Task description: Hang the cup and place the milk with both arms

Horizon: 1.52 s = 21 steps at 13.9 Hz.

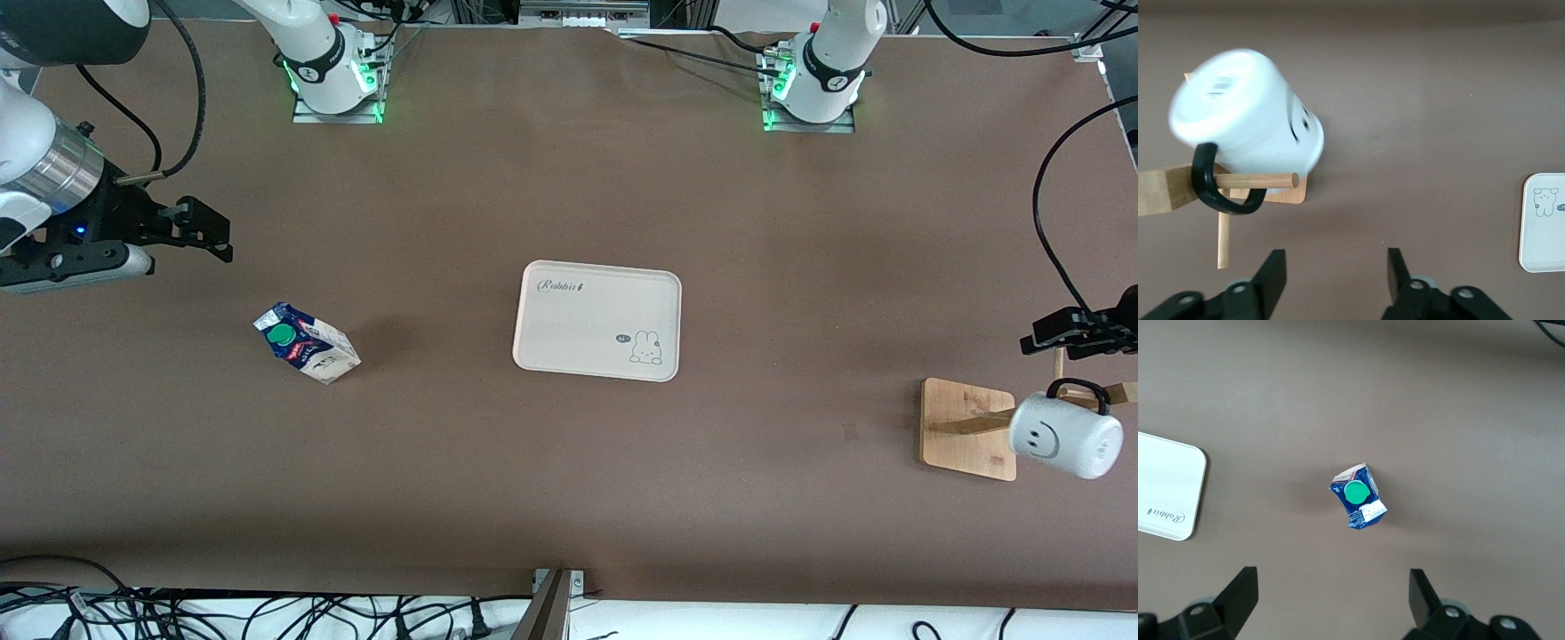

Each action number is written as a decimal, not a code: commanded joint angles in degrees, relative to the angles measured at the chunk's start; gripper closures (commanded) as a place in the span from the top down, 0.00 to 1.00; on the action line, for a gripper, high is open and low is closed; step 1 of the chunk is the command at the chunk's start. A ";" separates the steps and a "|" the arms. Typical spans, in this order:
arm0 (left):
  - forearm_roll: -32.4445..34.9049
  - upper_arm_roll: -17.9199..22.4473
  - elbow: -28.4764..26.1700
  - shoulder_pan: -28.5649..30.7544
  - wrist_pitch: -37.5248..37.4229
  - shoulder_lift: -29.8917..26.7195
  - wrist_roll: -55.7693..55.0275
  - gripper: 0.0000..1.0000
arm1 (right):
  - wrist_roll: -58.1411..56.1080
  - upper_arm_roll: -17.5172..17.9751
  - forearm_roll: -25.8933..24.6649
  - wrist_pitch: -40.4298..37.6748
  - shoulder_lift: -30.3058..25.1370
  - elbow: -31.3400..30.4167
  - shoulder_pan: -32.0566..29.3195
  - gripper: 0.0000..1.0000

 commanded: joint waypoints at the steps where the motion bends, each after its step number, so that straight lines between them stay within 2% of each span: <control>1: -1.29 -0.46 0.31 0.41 -1.05 -0.78 0.36 1.00 | 0.64 0.11 -0.96 -0.45 -0.37 0.60 0.22 1.00; 7: -0.41 -0.90 0.39 -0.46 -6.40 -3.41 0.01 1.00 | 0.64 0.11 -1.92 -0.71 -0.37 0.51 0.84 1.00; 8: -0.32 -0.81 0.39 -1.42 -7.37 -3.59 0.01 1.00 | 0.64 0.11 -1.92 -0.71 -0.37 0.51 0.84 1.00; 12: 6.97 -0.81 0.48 -5.82 -8.61 -5.70 -1.91 1.00 | 0.64 -0.07 -2.10 -0.80 -0.28 0.33 0.75 1.00; 17: 7.94 -0.55 0.48 -10.04 -10.28 -6.93 -8.08 1.00 | 0.64 -0.15 -2.10 -0.89 -0.28 0.07 0.75 1.00; 19: 7.68 0.41 -3.27 -11.88 -9.58 -10.16 -8.17 1.00 | 0.64 -0.15 -2.10 -0.89 -0.20 0.07 0.75 1.00; 21: 7.15 3.74 -13.43 -15.38 -6.26 -17.44 -8.34 1.00 | 0.64 -0.24 -2.10 -0.89 -0.20 0.07 0.75 1.00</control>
